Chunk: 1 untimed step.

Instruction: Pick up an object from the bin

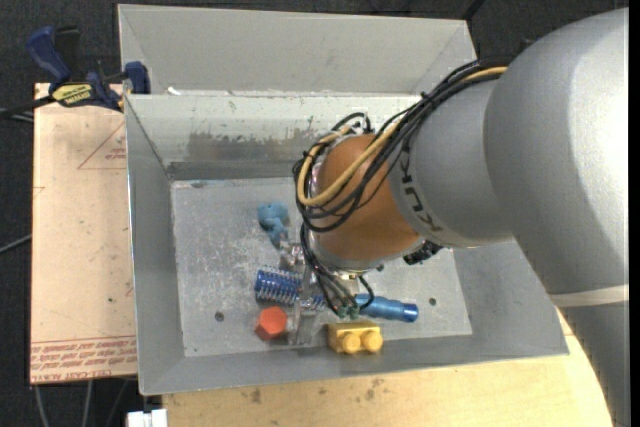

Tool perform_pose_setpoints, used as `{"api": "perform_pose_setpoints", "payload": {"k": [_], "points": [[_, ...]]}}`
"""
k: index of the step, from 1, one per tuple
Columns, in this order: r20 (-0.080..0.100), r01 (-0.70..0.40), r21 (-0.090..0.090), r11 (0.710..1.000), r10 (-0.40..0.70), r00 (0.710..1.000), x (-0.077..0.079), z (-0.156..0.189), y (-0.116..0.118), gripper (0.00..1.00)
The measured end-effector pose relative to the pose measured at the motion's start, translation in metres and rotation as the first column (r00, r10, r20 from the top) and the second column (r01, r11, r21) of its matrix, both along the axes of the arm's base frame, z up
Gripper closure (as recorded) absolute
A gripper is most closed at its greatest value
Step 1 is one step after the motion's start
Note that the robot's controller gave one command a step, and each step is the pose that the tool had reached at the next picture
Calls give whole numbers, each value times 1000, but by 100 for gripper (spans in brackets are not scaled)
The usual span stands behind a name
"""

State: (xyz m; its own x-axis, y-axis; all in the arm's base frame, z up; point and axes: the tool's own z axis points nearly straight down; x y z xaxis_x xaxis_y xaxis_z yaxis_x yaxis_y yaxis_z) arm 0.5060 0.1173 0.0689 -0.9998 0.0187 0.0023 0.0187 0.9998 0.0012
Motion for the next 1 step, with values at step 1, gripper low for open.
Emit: {"api": "perform_pose_setpoints", "payload": {"k": [1], "points": [[0, 1, 1, 1000, -1, 1000, 0, 0, 0, 0]]}}
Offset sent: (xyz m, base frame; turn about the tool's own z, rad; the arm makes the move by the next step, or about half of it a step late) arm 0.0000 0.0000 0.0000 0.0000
